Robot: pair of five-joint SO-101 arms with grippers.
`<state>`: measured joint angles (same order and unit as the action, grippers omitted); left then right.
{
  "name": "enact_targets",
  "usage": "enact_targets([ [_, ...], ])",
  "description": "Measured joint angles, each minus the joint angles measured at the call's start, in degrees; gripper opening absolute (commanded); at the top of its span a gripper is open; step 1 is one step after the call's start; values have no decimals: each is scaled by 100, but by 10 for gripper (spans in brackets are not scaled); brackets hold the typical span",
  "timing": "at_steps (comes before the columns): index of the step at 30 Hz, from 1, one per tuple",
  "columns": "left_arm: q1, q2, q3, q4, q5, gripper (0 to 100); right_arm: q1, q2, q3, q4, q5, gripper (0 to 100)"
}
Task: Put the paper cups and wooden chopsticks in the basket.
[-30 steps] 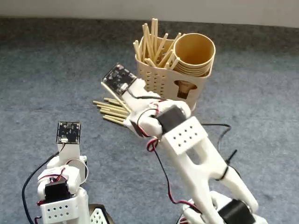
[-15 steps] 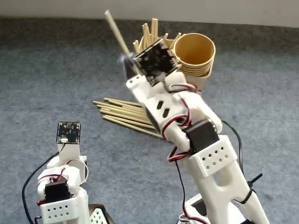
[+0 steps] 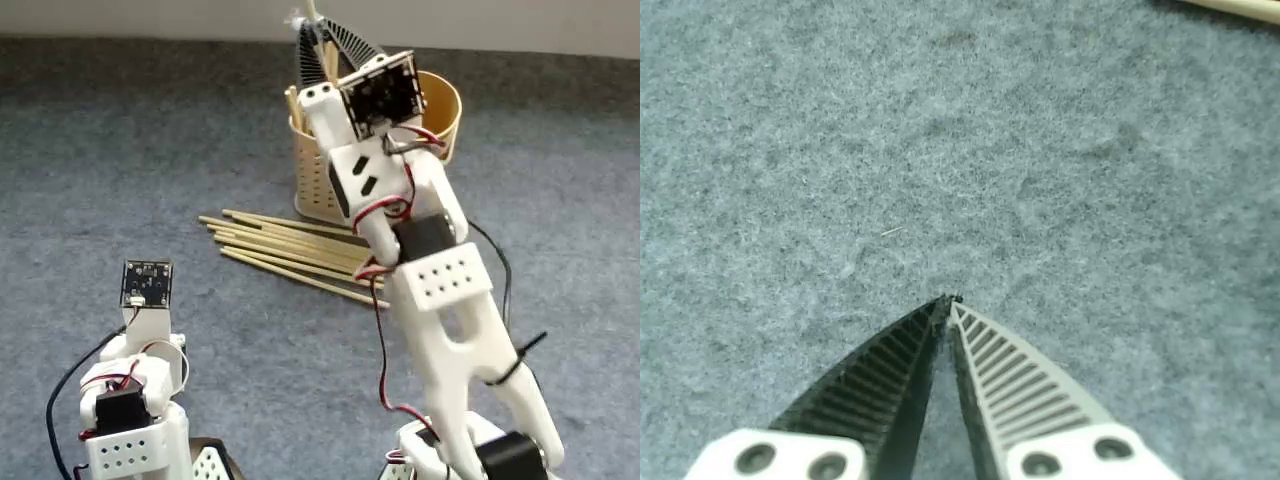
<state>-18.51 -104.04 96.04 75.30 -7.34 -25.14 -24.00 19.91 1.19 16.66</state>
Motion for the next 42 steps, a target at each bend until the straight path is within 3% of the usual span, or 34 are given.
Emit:
enact_targets([
  [5,0,0,0,0,0,14,273,492,211,-316,0,10],
  [10,0,0,0,0,0,14,290,492,334,-141,0,134],
  [13,0,0,0,0,0,14,308,492,369,220,0,132],
  [21,0,0,0,0,0,14,229,-571,369,1600,0,132],
  [34,0,0,0,0,0,14,-782,-2057,369,5319,0,131],
  [42,0,0,0,0,0,14,-1222,-1600,413,5890,0,131],
])
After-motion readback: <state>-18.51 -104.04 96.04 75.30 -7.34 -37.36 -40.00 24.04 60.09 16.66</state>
